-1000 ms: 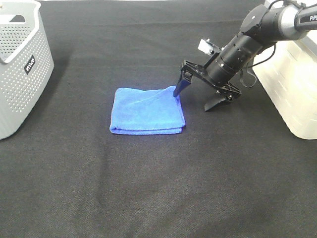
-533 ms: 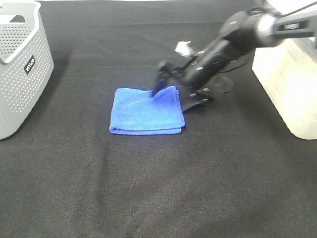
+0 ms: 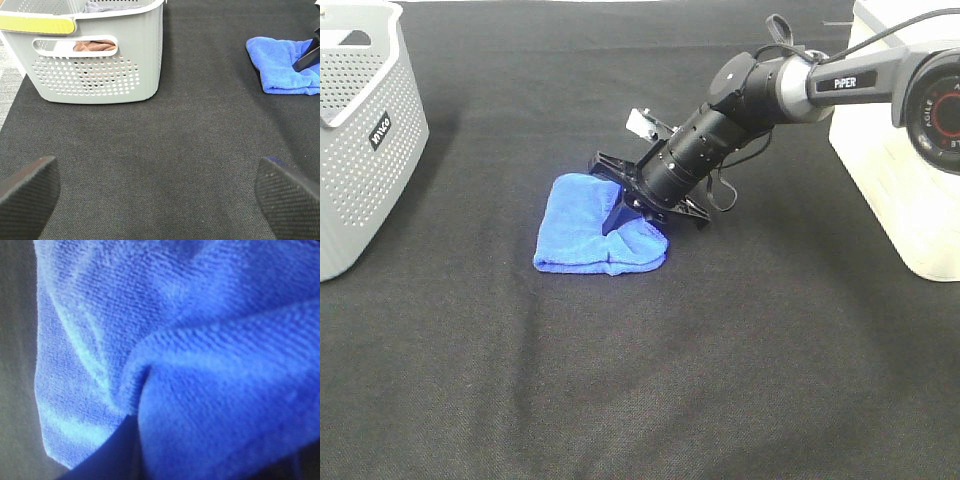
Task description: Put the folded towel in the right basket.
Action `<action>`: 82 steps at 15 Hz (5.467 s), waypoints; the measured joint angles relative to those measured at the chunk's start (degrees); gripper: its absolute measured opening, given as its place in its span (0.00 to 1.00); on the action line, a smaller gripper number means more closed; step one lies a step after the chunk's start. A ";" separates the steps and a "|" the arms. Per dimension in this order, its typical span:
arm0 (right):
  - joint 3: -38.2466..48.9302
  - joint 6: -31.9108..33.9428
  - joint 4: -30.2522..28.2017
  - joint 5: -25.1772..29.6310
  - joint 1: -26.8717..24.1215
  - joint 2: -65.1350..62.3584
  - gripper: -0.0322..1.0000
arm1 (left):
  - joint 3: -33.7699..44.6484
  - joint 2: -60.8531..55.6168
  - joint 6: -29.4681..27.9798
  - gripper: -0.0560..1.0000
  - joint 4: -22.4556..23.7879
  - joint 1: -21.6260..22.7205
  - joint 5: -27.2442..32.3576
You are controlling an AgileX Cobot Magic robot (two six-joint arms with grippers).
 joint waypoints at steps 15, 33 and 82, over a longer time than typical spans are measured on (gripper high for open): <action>-15.70 4.30 -18.91 19.65 -19.94 -33.92 0.21 | 0.00 0.00 0.00 0.99 0.00 0.00 0.00; -14.32 4.87 -33.23 20.34 -39.19 -29.16 0.97 | 0.00 0.00 0.00 0.99 0.00 0.00 0.00; 81.30 2.98 -35.92 13.92 -22.69 -144.44 0.97 | 0.00 0.00 0.17 0.99 0.00 0.00 0.00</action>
